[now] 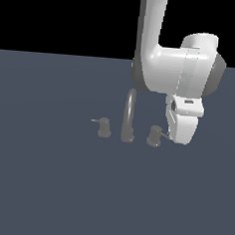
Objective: Turn on the faucet by rotating a designated handle.
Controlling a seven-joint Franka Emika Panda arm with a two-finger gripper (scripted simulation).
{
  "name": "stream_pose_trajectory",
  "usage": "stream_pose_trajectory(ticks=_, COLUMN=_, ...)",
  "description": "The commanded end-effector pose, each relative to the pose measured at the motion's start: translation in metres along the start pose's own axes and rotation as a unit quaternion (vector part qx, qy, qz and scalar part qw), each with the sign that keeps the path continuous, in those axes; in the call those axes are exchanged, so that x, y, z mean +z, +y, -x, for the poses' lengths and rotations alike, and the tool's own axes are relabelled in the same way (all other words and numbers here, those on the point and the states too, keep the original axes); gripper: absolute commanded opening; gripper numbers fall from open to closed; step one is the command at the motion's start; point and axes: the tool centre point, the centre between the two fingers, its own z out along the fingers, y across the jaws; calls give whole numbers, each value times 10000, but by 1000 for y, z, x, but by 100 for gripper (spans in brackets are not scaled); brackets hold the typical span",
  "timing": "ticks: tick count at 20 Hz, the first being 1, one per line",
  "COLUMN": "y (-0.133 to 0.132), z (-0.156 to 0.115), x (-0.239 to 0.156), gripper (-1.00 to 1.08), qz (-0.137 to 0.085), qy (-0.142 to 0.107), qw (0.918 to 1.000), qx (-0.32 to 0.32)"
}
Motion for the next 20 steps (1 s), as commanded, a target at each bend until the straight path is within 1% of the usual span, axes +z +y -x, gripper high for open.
stream_pose_trajectory(ticks=1, y=15, z=10, x=-1, gripper=-100, qz=80, qy=-47, qw=9999, qx=-52)
stream_pose_trajectory(ticks=2, y=15, z=10, x=-1, gripper=-100, qz=80, qy=-47, qw=9999, qx=-52)
stream_pose_trajectory(ticks=3, y=8, z=0, x=0, gripper=-100, qz=31, qy=-2, qw=10000, qx=16)
stream_pose_trajectory(ticks=13, y=33, z=41, x=-1, gripper=-100, qz=78, qy=-43, qw=10000, qx=-45)
stream_pose_trajectory(ticks=14, y=33, z=41, x=-1, gripper=-100, qz=78, qy=-43, qw=10000, qx=-45)
stream_pose_trajectory(ticks=15, y=30, z=17, x=-1, gripper=-100, qz=47, qy=18, qw=9999, qx=120)
stream_pose_trajectory(ticks=20, y=26, z=54, x=-1, gripper=-100, qz=68, qy=-19, qw=10000, qx=23)
